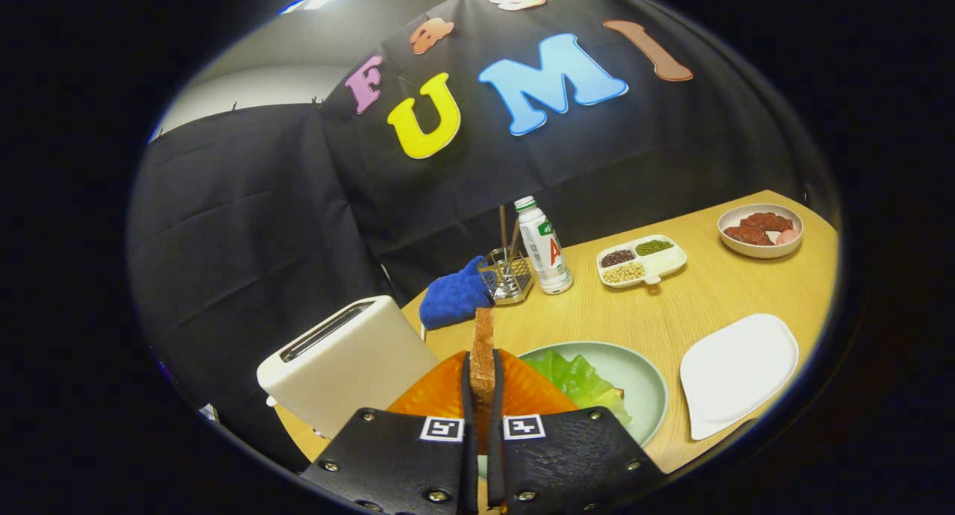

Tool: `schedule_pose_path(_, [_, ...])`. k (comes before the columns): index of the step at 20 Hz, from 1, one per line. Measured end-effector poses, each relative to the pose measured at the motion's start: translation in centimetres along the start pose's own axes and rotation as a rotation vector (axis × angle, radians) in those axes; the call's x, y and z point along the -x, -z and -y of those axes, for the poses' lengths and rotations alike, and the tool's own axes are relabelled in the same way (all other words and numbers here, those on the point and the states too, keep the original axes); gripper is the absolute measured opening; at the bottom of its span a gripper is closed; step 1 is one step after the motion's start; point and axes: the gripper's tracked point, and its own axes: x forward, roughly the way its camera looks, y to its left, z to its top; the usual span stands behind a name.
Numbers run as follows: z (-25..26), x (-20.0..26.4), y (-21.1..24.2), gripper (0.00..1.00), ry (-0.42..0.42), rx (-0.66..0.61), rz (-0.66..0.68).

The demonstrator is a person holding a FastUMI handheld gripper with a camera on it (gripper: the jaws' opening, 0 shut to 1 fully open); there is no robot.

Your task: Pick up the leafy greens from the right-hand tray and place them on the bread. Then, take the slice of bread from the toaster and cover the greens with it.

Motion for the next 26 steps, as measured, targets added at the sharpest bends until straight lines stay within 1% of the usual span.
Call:
schedule_pose_path(2, [0.6,-0.3,-0.2,0.05,0.012,0.011,0.003])
schedule_pose_path(6, [1.1,-0.2,0.0,0.05,0.028,0.085,0.001])
schedule_pose_path(7, [1.2,-0.3,0.0,0.09,0.034,0.104,0.01])
schedule_pose_path(8, [1.3,-0.3,0.0,0.09,0.045,0.128,0.013])
schedule_pose_path(9, [1.5,-0.4,0.0,0.13,0.05,0.15,0.012])
schedule_pose_path(10, [1.6,-0.5,0.3,0.13,0.054,0.162,0.008])
schedule_pose_path(11, [2.0,-0.4,0.4,0.18,0.067,0.168,-0.001])
schedule_pose_path(12, [2.3,-0.4,0.5,0.19,0.075,0.171,-0.007])
schedule_pose_path(13, [2.6,-0.4,0.6,0.22,0.087,0.181,-0.012])
schedule_pose_path(14, [3.3,-0.2,0.6,0.29,0.111,0.198,-0.016])
schedule_pose_path(16, [4.4,-0.1,0.7,0.3,0.152,0.242,-0.026])
schedule_pose_path(17, [4.6,-0.2,0.7,0.36,0.161,0.26,-0.027])
schedule_pose_path(20, [4.8,-0.2,0.7,0.36,0.17,0.291,-0.024])
schedule_pose_path(21, [5.0,-0.2,0.7,0.38,0.185,0.311,-0.022])
schedule_pose_path(23, [5.4,-0.2,1.0,0.4,0.209,0.35,-0.03])
schedule_pose_path(25, [5.4,-0.2,1.6,0.44,0.208,0.368,-0.043])
schedule_pose_path(26, [5.4,-0.2,1.9,0.44,0.204,0.369,-0.051])
